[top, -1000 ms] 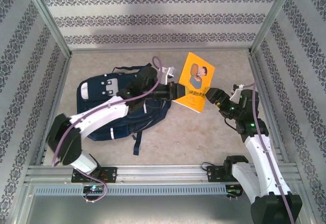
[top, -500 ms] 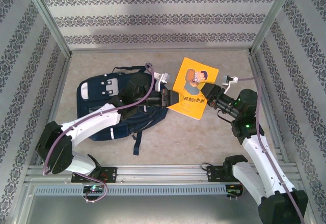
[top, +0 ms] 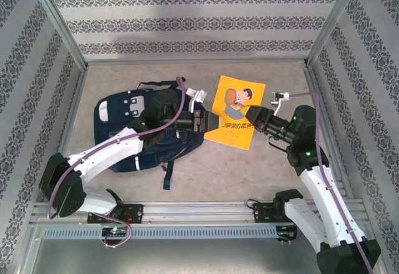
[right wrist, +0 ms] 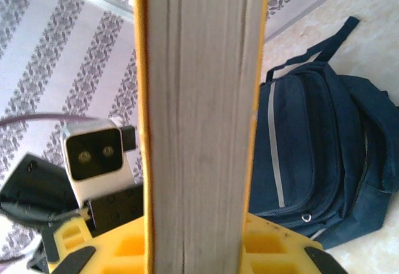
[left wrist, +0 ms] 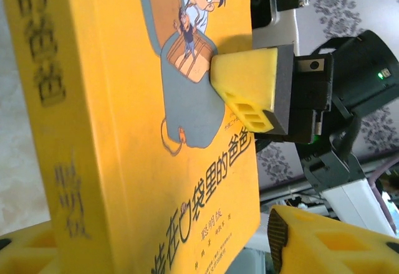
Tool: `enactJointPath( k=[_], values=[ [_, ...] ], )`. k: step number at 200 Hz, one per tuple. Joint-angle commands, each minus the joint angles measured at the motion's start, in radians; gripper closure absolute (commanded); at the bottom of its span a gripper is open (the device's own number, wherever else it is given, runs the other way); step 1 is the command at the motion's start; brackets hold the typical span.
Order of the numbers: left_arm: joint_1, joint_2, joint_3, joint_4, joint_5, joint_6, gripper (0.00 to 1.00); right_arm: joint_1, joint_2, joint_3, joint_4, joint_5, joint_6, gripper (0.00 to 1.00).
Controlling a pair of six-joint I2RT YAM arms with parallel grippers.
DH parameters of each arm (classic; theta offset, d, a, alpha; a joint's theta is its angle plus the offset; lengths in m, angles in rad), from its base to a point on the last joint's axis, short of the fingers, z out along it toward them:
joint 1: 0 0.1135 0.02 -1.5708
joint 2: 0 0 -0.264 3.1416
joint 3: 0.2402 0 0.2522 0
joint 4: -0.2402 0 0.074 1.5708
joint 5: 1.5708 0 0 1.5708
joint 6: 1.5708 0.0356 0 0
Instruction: Pack the student bag
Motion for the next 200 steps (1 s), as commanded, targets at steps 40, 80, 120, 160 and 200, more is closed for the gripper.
enactJointPath(
  k=[40,80,120,160,200],
  values=[
    [0.074,-0.019,0.044,0.102,0.214,0.026,0.45,0.055,-0.049,0.045,-0.023,-0.183,-0.147,0.98],
    [0.073,0.005,0.036,0.207,0.256,-0.024,0.76,0.075,-0.047,0.041,-0.074,-0.151,-0.193,0.96],
    [0.075,0.038,0.008,0.324,0.24,-0.099,1.0,0.085,-0.031,0.015,-0.015,-0.106,-0.15,0.87],
    [0.076,0.003,-0.029,0.487,0.075,-0.216,1.0,0.09,-0.079,-0.089,0.176,0.02,0.026,0.29],
    [0.076,-0.022,-0.012,0.583,-0.064,-0.294,1.0,0.138,-0.162,-0.248,0.427,0.21,0.239,0.16]
  ],
)
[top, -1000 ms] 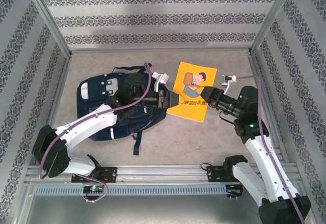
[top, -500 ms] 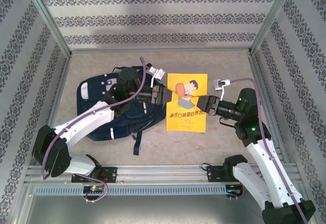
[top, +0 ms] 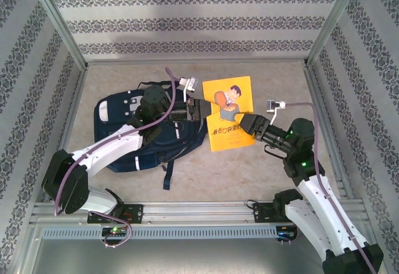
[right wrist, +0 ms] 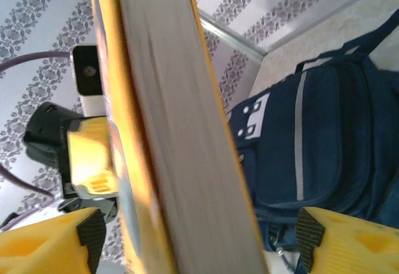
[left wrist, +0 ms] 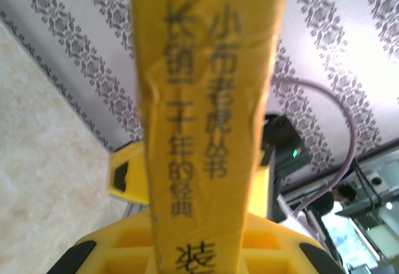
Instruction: Pack the student bag
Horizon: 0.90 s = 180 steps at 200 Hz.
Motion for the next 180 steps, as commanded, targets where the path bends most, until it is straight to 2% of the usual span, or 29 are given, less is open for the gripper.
enactJointPath(
  k=[1,34,67,91,118,142,180],
  values=[
    [-0.003,-0.061,0.026,0.22,-0.125,-0.076,1.0,0.041,-0.058,-0.077,0.22,0.15,0.167,0.15],
    [-0.004,-0.103,0.025,0.169,-0.228,-0.028,1.0,0.111,-0.16,-0.179,0.352,0.311,0.237,0.1],
    [-0.003,-0.108,-0.007,0.222,-0.291,-0.052,1.0,0.202,-0.206,-0.234,0.389,0.439,0.222,0.06],
    [-0.004,-0.093,-0.027,0.279,-0.314,-0.092,1.0,0.274,-0.149,-0.243,0.47,0.513,0.206,0.05],
    [-0.004,-0.078,-0.05,0.324,-0.346,-0.129,1.0,0.34,-0.014,-0.208,0.618,0.534,0.179,0.06],
    [-0.008,-0.067,-0.069,0.35,-0.37,-0.156,1.0,0.387,0.078,-0.147,0.694,0.544,0.129,0.1],
    [-0.024,-0.066,-0.106,0.361,-0.41,-0.168,1.0,0.404,0.106,-0.112,0.679,0.634,0.068,0.26]
  ],
)
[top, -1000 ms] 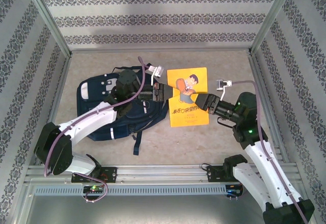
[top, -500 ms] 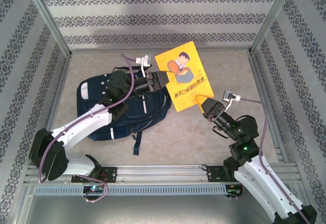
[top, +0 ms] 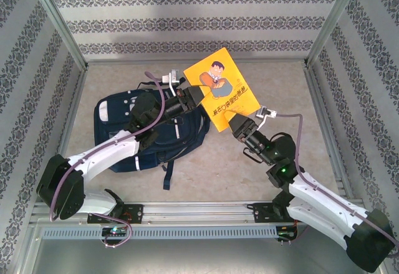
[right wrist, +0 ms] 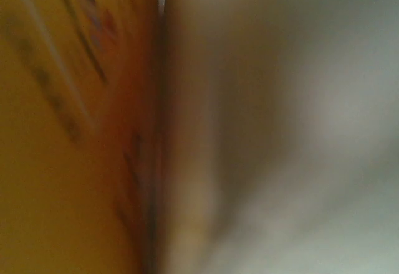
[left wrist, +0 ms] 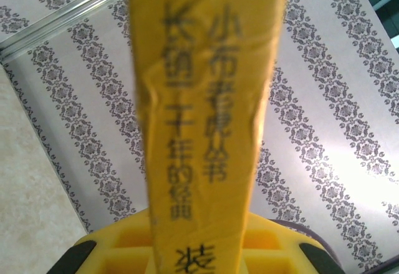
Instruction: Pack the student bag
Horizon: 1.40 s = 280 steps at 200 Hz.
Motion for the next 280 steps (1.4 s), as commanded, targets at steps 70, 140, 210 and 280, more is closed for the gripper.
enactJointPath(
  k=[70,140,210,280],
  values=[
    [-0.041,0.001,-0.015,0.143,-0.078,-0.015,1.0,0.008,0.059,0.073,0.108,0.167,-0.088,0.58],
    [-0.068,0.008,-0.046,0.142,-0.117,-0.012,1.0,-0.001,0.048,0.065,0.074,0.229,-0.09,0.88],
    [-0.065,-0.162,0.046,-0.605,-0.307,0.332,0.38,-0.089,-0.191,0.092,-0.613,0.3,-0.156,1.0],
    [0.113,0.047,0.26,-1.185,-0.35,0.518,0.32,-0.267,-0.332,0.06,-0.953,0.121,-0.204,1.0]
  ],
)
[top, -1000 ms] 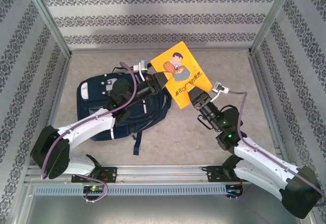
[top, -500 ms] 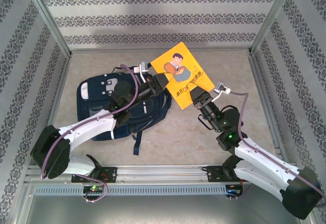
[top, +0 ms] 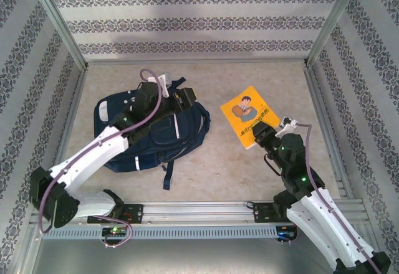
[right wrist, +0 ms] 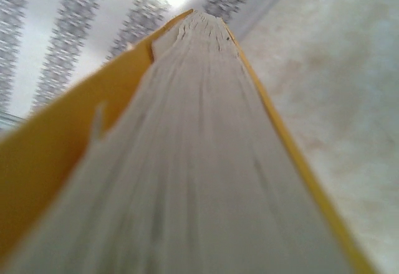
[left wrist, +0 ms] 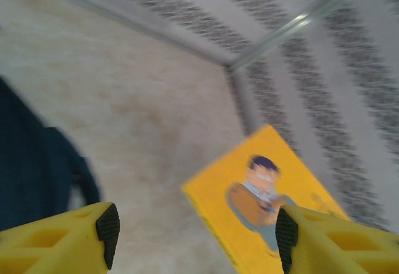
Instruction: Pack the student bag
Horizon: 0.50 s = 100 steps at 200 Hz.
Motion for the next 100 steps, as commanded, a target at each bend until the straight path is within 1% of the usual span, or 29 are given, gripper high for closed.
enactJointPath(
  k=[1,27,54,72,86,100],
  values=[
    [0.056,0.099,0.044,-0.253,0.012,0.11,0.32,-0.02,-0.043,0.008,-0.047,-0.08,-0.031,1.0],
    [0.124,0.185,0.057,-0.239,0.098,0.12,0.32,-0.027,-0.056,-0.007,-0.055,-0.109,-0.032,1.0],
    [0.157,0.271,0.107,-0.261,0.103,0.168,0.33,-0.029,-0.066,-0.014,-0.061,-0.125,-0.035,1.0],
    [0.175,0.313,0.116,-0.245,0.117,0.168,0.34,-0.031,-0.074,-0.014,-0.069,-0.129,-0.039,1.0],
    [0.184,0.344,0.112,-0.207,0.144,0.162,0.37,-0.033,-0.077,-0.017,-0.068,-0.132,-0.043,1.0],
    [0.189,0.379,0.116,-0.168,0.191,0.16,0.41,-0.034,-0.075,-0.02,-0.064,-0.138,-0.046,1.0]
  ],
)
